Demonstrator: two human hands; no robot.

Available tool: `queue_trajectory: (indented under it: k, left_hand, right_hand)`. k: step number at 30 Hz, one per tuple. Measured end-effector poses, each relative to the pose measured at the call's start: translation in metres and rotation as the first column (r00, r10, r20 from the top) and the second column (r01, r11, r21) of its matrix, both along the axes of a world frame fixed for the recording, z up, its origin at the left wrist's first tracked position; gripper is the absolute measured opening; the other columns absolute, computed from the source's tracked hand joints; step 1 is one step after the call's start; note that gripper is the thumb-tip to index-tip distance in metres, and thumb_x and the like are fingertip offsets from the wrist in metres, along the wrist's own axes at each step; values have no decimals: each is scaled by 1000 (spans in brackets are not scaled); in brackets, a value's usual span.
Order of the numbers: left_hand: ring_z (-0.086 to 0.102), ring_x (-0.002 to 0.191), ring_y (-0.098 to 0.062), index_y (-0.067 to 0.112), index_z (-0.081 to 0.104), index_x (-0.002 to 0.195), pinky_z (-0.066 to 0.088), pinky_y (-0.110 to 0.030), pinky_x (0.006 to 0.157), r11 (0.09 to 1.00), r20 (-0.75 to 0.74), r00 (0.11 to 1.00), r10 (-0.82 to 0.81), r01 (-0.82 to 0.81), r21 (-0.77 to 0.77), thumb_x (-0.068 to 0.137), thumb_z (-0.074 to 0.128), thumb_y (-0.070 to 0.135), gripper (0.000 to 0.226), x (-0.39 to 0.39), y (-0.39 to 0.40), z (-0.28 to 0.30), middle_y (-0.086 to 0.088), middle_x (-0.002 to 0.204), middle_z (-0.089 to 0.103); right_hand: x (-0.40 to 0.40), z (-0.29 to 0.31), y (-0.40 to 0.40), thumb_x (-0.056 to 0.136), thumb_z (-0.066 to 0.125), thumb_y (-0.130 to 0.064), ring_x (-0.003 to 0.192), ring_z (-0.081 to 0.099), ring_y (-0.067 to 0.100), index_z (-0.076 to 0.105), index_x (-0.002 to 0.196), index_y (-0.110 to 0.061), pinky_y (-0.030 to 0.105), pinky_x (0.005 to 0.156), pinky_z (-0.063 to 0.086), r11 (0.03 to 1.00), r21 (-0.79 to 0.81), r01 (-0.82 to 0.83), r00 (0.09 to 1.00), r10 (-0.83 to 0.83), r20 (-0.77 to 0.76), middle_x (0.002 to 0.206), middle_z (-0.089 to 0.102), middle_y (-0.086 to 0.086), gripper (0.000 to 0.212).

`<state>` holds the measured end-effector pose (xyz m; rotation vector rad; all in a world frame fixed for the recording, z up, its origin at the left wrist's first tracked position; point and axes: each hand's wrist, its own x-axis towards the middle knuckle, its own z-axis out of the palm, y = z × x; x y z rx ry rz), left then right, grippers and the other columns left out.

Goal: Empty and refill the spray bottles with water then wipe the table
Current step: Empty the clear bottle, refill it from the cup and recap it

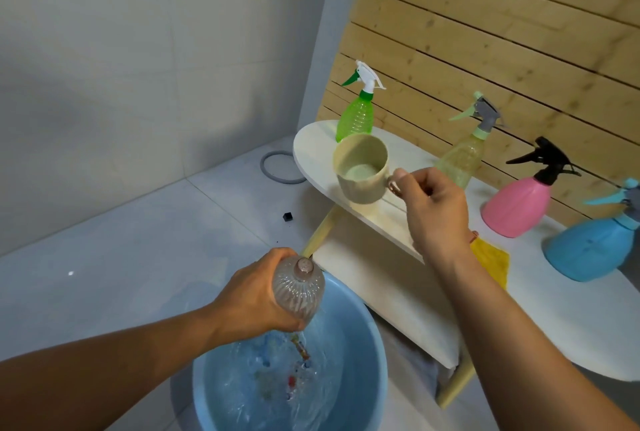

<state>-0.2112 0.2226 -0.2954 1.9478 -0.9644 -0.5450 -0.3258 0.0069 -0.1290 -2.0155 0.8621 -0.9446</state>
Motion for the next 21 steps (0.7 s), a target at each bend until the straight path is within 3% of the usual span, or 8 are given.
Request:
queue_trajectory:
  k: [2, 8, 14, 21]
  left_hand:
    - [67, 105, -7, 56, 42, 130, 62, -31, 84, 1000, -50, 999, -11, 11, -16, 47, 101, 47, 102, 3, -4, 3, 25, 117, 64]
    - [67, 108, -8, 53, 44, 131, 63, -39, 87, 997, -110, 994, -27, 20, -69, 50, 101, 39, 101, 14, -14, 16, 24, 118, 63]
    - [67, 111, -9, 54, 42, 133, 63, -41, 89, 995, -106, 994, -20, 9, -103, 50, 101, 40, 103, 29, -20, 21, 21, 124, 62]
    - [68, 111, -11, 55, 42, 133, 64, -39, 86, 993, -102, 994, -23, 11, -118, 47, 102, 46, 105, 35, -22, 17, 19, 124, 64]
  right_hand:
    - [16, 7, -8, 95, 65, -44, 58, 49, 7, 68, 82, -14, 28, 60, 40, 989, 151, -11, 999, 5, 39, 71, 63, -2, 32]
    - [70, 9, -21, 101, 59, -37, 54, 46, 14, 58, 83, -17, 22, 46, 38, 902, 425, -69, 997, 51, 54, 76, 64, 1, 27]
    - [122, -3, -23, 104, 57, -25, 54, 39, 19, 54, 82, -13, 23, 45, 37, 828, 556, -75, 997, 81, 14, 78, 57, 13, 25]
    - [143, -18, -37, 102, 58, -21, 48, 48, 15, 56, 93, -12, 21, 46, 46, 818, 575, -17, 995, 68, -68, 76, 56, 10, 13]
